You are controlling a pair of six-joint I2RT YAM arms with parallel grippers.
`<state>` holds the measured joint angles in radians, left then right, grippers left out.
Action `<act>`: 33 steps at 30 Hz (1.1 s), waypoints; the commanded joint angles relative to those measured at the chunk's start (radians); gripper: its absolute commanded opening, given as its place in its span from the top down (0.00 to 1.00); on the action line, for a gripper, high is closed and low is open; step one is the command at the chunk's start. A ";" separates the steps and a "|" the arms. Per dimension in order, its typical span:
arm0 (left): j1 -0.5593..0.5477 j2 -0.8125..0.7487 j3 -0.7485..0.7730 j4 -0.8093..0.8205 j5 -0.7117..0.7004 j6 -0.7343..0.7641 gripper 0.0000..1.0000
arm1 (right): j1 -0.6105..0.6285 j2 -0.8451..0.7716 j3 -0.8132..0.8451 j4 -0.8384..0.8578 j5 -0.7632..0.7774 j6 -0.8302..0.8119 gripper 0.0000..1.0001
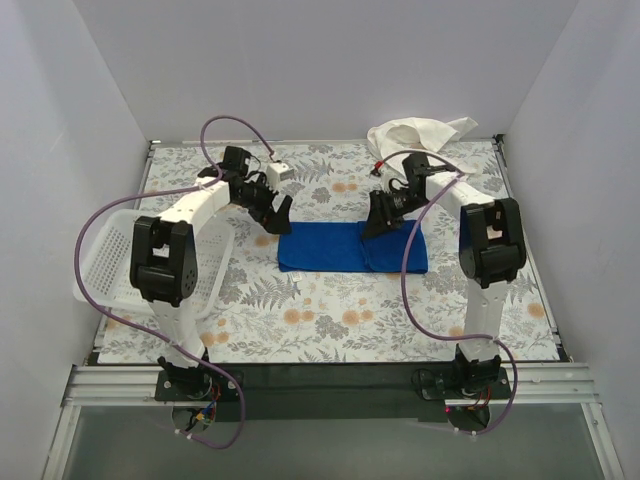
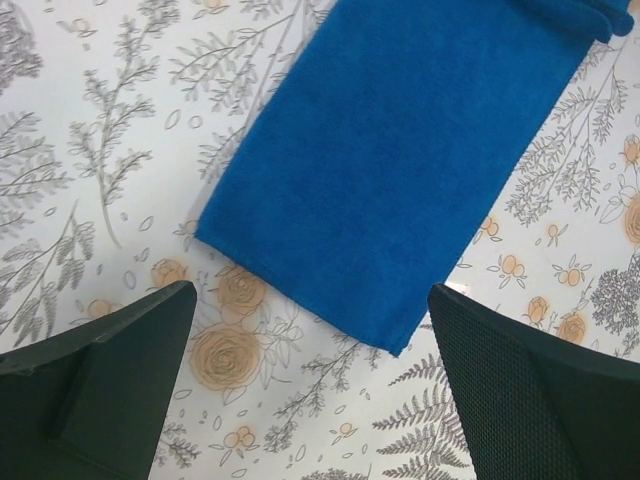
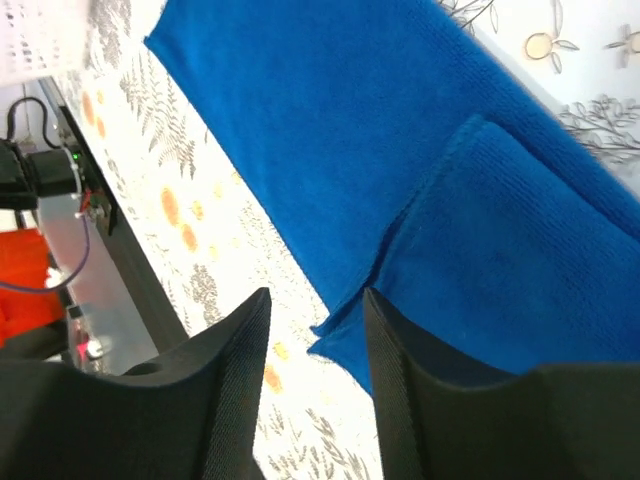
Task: Roll the towels
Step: Fold the towel
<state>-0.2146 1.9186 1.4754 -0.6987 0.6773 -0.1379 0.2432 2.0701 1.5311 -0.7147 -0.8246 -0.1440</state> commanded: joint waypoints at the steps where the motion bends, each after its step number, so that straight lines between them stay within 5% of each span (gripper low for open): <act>1: -0.068 -0.086 -0.017 0.021 -0.028 0.035 0.06 | -0.065 -0.103 0.027 -0.038 0.016 -0.048 0.62; 6: -0.144 -0.018 0.009 0.008 -0.099 -0.002 0.79 | -0.154 -0.105 0.018 -0.115 0.214 -0.186 0.81; 9: -0.160 0.042 0.039 -0.015 -0.116 -0.037 0.94 | -0.177 -0.094 -0.014 -0.115 0.295 -0.236 0.87; 23: -0.172 0.282 0.190 -0.012 -0.243 -0.062 1.00 | -0.180 -0.077 -0.267 -0.068 0.265 -0.240 0.88; 29: -0.169 0.477 0.475 -0.007 -0.271 -0.060 1.00 | -0.075 -0.192 -0.448 -0.071 0.096 -0.232 0.84; 33: -0.157 0.569 0.690 -0.025 -0.206 -0.074 0.78 | 0.082 -0.252 -0.465 -0.080 -0.065 -0.218 0.76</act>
<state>-0.3843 2.4466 2.0686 -0.7246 0.4786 -0.2096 0.2260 1.8748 1.0767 -0.7624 -0.7452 -0.3649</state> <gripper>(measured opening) 0.167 0.223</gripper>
